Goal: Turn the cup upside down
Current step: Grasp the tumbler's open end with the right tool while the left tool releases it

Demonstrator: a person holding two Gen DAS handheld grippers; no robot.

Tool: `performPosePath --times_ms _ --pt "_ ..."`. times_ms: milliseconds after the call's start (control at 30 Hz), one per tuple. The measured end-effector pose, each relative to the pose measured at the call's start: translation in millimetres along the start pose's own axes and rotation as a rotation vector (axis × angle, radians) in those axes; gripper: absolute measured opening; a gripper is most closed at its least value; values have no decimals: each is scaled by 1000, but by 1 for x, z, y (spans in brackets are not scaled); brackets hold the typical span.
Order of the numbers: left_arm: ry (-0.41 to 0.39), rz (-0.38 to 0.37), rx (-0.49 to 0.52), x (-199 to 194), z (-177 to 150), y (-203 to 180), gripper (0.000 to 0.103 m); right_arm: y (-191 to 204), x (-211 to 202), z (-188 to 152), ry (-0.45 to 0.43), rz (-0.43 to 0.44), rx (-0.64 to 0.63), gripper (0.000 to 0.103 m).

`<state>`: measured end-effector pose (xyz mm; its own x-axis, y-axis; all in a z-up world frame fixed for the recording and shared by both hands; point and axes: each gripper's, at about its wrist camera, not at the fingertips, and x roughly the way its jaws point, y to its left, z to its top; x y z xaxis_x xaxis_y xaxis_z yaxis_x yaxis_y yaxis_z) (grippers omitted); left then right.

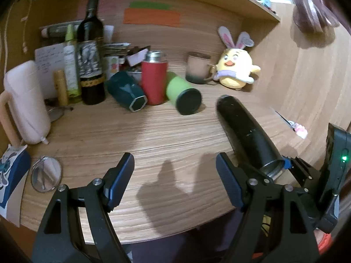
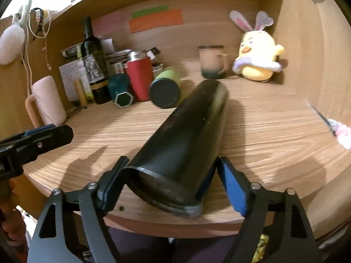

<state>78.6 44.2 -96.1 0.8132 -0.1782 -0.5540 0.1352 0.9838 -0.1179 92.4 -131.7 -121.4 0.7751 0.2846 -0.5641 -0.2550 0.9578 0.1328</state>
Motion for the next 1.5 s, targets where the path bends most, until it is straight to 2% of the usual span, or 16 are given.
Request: performPosePath --times_ms 133,333,900,1233,1500 --pt "-7 -18 29 2 5 -14 77 -11 -10 0 -20 -44 -8 66" --pt "-32 -43 56 -3 16 -30 77 -24 -24 4 -61 -54 3 63" --pt "-154 -180 65 -55 54 -43 77 2 -94 38 -237 34 -99 62" --pt "-201 -255 67 -72 79 -42 77 16 -109 59 -299 71 -154 62" --pt "-173 -273 92 -60 103 -44 77 24 -95 88 -316 115 -181 62"
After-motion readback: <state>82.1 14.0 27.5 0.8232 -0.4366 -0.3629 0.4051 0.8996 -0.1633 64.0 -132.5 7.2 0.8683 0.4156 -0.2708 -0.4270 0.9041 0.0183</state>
